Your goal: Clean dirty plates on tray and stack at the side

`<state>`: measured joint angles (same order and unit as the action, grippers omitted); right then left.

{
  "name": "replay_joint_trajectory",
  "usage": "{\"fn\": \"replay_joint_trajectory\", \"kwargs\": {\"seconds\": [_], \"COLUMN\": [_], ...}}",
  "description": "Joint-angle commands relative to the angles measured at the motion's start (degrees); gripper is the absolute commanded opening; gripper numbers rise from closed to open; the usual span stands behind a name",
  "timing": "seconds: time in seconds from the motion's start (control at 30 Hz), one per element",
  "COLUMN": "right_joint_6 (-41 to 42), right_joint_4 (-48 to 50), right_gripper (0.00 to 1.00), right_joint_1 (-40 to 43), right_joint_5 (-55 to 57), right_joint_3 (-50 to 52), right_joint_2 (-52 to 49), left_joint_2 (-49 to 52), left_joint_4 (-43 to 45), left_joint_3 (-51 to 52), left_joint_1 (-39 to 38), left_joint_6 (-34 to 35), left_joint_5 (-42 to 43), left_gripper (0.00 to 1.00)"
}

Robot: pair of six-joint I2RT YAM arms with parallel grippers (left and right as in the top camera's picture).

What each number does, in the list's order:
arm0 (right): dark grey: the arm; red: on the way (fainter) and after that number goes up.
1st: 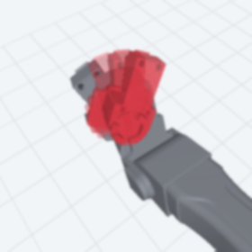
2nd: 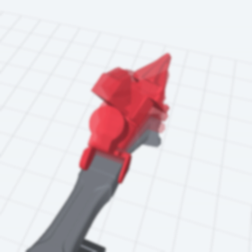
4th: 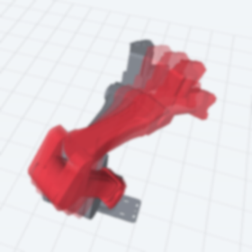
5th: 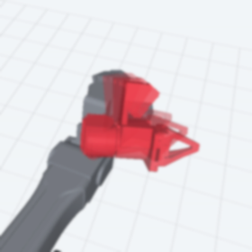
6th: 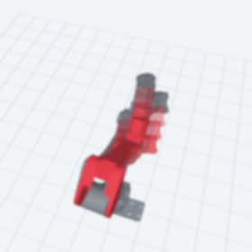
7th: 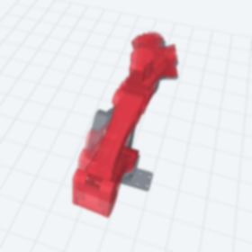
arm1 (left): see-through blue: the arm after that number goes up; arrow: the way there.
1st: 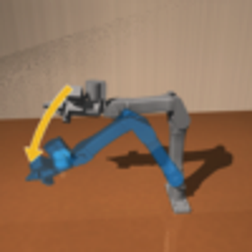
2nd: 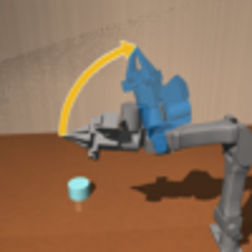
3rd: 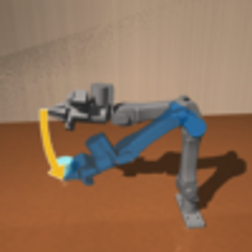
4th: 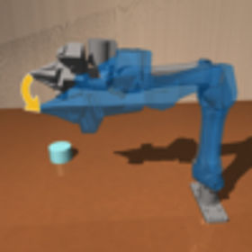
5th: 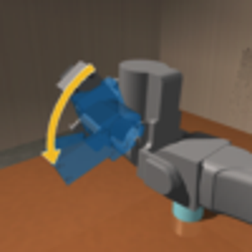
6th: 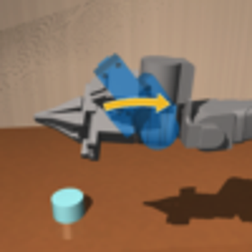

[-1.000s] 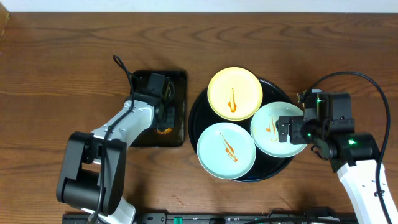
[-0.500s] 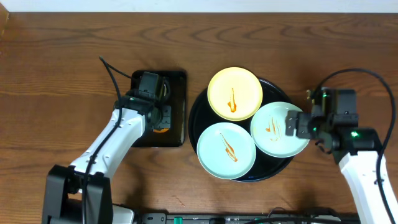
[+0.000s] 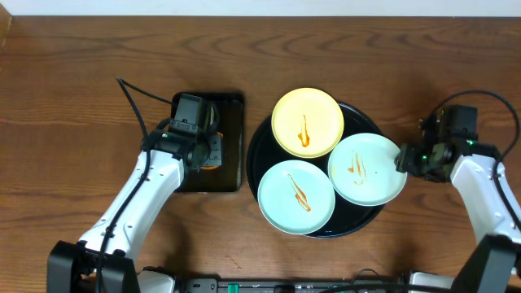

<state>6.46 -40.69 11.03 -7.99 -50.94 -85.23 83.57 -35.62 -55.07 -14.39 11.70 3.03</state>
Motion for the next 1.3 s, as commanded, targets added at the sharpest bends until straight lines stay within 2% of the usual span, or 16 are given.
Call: {"fn": "replay_joint_trajectory", "kwargs": {"seconds": [0.0, 0.13, 0.23, 0.3, 0.33, 0.4, 0.7, 0.87, 1.27], "right_joint_6": [-1.4, -1.4, -1.4, -1.4, -1.4, -1.4, -1.4, -1.4, -1.4], "right_joint_4": [0.9, 1.7, 2.1, 2.1, 2.1, 2.1, 1.8, 1.5, 1.5], "right_gripper": [0.50, 0.35, 0.29, 0.17, 0.15, 0.01, 0.01, 0.01, 0.01], "right_joint_1": [0.2, 0.2, 0.2, 0.1, 0.1, 0.1, 0.1, 0.1, 0.1], "right_joint_5": [-1.1, -1.1, -1.2, -1.6, -1.6, -2.0, -4.4, -7.5, -7.5], "right_joint_3": [-1.1, -1.1, -1.1, -0.9, -0.8, -0.8, -0.8, -0.8, -0.8], "right_joint_2": [-3.6, -6.3, -7.4, -7.6, -7.6, -7.6, -7.6, -7.6, -7.6], "left_joint_2": [-0.7, -0.7, -0.7, -0.7, -0.7, -0.7, -0.7, -0.7, -1.4], "left_joint_4": [-0.1, -0.2, -0.2, -0.2, -0.2, -0.2, -0.2, 0.8, 4.7], "left_joint_3": [-0.3, -0.3, -0.3, -0.3, -0.3, -0.3, -0.3, -0.3, -0.3], "left_joint_1": [0.0, 0.0, 0.0, 0.0, 0.0, 0.0, 0.0, 0.0, -0.1], "left_joint_6": [1.3, 1.3, 1.3, 1.3, 1.3, 1.3, 1.3, 1.2, 1.2], "left_joint_5": [-0.4, -0.4, -0.4, -0.4, -0.4, -0.4, -0.4, 1.0, 1.0], "left_gripper": [0.13, 0.13, 0.13, 0.13, 0.13, 0.13, 0.13, 0.08, 0.08]}}
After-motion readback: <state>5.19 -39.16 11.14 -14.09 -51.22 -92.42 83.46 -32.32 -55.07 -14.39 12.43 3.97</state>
